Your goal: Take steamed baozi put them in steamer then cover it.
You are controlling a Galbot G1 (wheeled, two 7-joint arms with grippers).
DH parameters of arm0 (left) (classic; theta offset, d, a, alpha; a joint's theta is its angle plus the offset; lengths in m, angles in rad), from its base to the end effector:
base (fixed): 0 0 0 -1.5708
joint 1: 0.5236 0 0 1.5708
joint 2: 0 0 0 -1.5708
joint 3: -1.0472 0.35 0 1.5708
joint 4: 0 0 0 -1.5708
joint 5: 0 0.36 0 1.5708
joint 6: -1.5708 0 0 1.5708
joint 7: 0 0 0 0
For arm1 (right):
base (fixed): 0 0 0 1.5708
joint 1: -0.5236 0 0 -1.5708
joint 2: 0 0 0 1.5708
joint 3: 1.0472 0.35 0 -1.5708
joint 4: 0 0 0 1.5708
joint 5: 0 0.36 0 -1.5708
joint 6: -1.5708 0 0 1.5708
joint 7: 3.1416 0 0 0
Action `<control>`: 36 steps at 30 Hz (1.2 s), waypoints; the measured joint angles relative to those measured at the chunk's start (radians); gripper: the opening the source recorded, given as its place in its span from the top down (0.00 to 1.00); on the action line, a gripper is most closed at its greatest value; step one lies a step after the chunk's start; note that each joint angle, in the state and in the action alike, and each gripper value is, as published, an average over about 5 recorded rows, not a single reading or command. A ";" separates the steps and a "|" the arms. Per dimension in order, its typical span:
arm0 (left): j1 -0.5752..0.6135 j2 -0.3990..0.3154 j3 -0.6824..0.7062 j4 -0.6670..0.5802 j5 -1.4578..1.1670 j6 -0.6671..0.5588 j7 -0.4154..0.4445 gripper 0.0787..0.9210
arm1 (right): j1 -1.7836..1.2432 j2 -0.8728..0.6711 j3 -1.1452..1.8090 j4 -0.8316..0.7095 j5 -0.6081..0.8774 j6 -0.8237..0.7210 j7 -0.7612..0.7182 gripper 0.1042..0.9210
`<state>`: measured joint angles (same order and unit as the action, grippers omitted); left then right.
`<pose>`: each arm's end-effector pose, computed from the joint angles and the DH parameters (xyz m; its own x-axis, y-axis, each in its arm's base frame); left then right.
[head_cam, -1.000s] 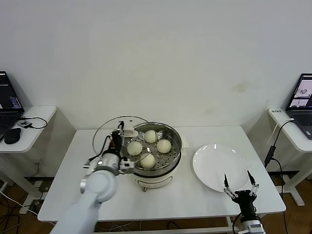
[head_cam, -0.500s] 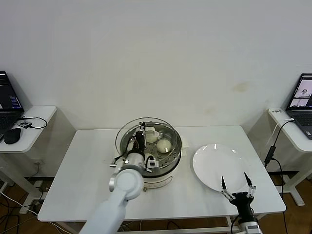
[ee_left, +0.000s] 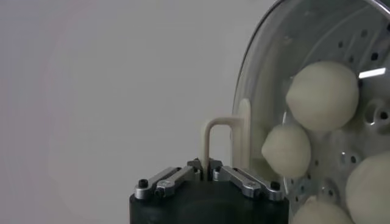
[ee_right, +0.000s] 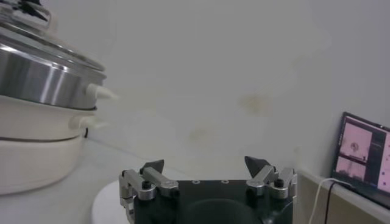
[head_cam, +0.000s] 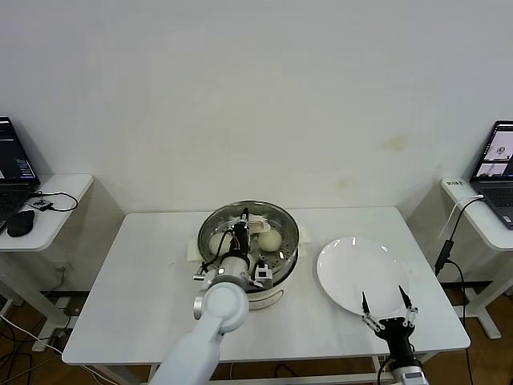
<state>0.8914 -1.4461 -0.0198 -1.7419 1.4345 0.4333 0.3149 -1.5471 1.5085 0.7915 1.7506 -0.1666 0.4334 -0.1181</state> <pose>0.3547 -0.1340 -0.2558 -0.9921 0.1037 0.0704 0.0757 0.0477 0.9960 0.1659 -0.1114 -0.4088 -0.9968 0.0033 -0.0798 0.0308 0.9381 -0.3451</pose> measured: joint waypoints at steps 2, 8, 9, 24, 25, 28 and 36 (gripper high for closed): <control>0.002 -0.007 0.000 0.003 0.004 -0.001 -0.002 0.93 | 0.000 0.000 -0.001 -0.001 0.000 0.000 -0.001 0.12; 0.006 -0.022 -0.005 0.017 0.019 -0.009 -0.012 0.93 | -0.001 -0.001 -0.002 -0.002 0.000 0.001 -0.002 0.12; 0.006 -0.023 -0.007 0.019 0.021 -0.011 -0.014 0.93 | -0.001 -0.001 -0.002 -0.002 0.000 0.002 -0.002 0.12; 0.015 -0.042 -0.034 0.039 0.039 -0.027 -0.030 0.92 | 0.000 -0.002 -0.007 -0.006 0.000 0.003 -0.008 0.12; 0.018 -0.044 -0.035 0.038 0.039 -0.028 -0.031 0.91 | 0.000 -0.002 -0.007 -0.006 0.000 0.003 -0.008 0.12; 0.025 -0.042 -0.036 0.030 0.041 -0.030 -0.032 0.84 | 0.000 -0.002 -0.008 -0.007 0.000 0.003 -0.009 0.12; 0.058 -0.024 -0.041 -0.028 0.038 -0.036 -0.037 0.56 | -0.002 0.001 -0.010 -0.007 -0.004 0.003 -0.009 0.12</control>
<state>0.9496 -1.4697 -0.0611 -1.7703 1.4721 0.3970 0.2775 -1.5491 1.5100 0.7816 1.7433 -0.1706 0.4364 -0.1273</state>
